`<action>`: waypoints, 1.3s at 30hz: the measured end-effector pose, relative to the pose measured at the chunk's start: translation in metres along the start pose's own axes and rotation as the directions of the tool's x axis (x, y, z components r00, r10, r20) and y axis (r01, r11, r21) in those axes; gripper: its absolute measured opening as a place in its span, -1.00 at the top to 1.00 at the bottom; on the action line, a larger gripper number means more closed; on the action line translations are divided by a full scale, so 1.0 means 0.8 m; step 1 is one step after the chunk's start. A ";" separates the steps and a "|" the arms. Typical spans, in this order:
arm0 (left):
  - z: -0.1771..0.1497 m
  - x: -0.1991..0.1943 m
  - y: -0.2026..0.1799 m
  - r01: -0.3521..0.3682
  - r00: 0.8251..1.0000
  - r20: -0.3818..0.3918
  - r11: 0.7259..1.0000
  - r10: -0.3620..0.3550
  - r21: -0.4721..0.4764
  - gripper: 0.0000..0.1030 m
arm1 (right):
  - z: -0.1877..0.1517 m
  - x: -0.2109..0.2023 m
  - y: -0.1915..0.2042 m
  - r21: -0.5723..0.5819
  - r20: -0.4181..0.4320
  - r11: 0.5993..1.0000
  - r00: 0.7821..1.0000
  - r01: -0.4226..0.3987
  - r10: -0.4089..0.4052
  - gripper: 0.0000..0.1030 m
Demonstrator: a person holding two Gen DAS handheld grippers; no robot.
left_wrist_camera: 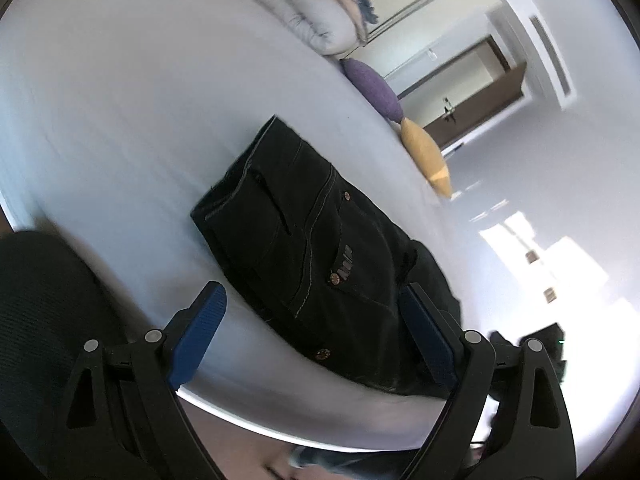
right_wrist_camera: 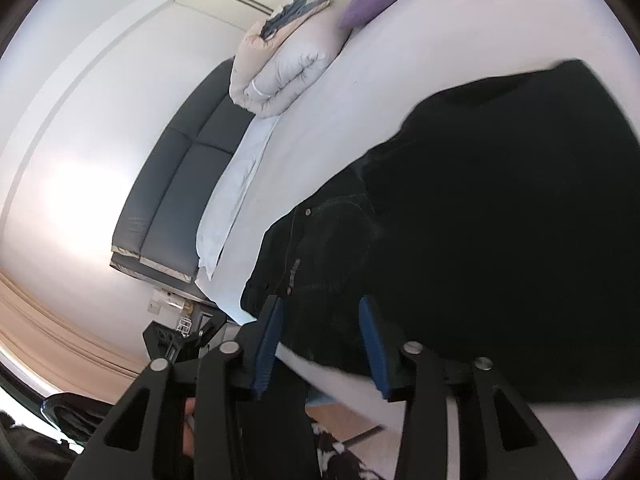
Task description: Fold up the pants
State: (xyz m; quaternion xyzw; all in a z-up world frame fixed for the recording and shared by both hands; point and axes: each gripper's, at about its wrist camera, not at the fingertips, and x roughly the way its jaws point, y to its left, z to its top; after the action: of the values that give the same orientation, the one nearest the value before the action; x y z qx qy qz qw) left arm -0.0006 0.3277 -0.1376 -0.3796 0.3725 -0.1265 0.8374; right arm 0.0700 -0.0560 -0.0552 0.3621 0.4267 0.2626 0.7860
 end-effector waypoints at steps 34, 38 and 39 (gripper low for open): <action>0.060 0.080 -0.009 0.003 1.000 0.016 1.000 -0.004 0.009 0.71 | 0.076 0.150 -0.039 0.052 -0.217 0.964 0.945 0.261 -0.244 1.00; 0.058 0.078 -0.030 -0.028 0.999 0.024 0.996 0.026 0.087 0.74 | 0.070 0.154 -0.040 0.005 -0.195 0.956 0.938 0.292 -0.286 1.00; 0.060 0.081 -0.036 -0.034 0.999 0.026 0.994 0.032 0.100 0.75 | 0.068 0.154 -0.042 0.002 -0.187 0.955 0.938 0.296 -0.291 1.00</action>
State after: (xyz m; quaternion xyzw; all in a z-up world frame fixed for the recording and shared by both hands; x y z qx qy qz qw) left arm 0.0811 0.3023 -0.1301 -0.3323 0.3618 -0.1266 0.8618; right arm 0.1820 -0.0059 -0.1207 0.2802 0.5507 0.1686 0.7680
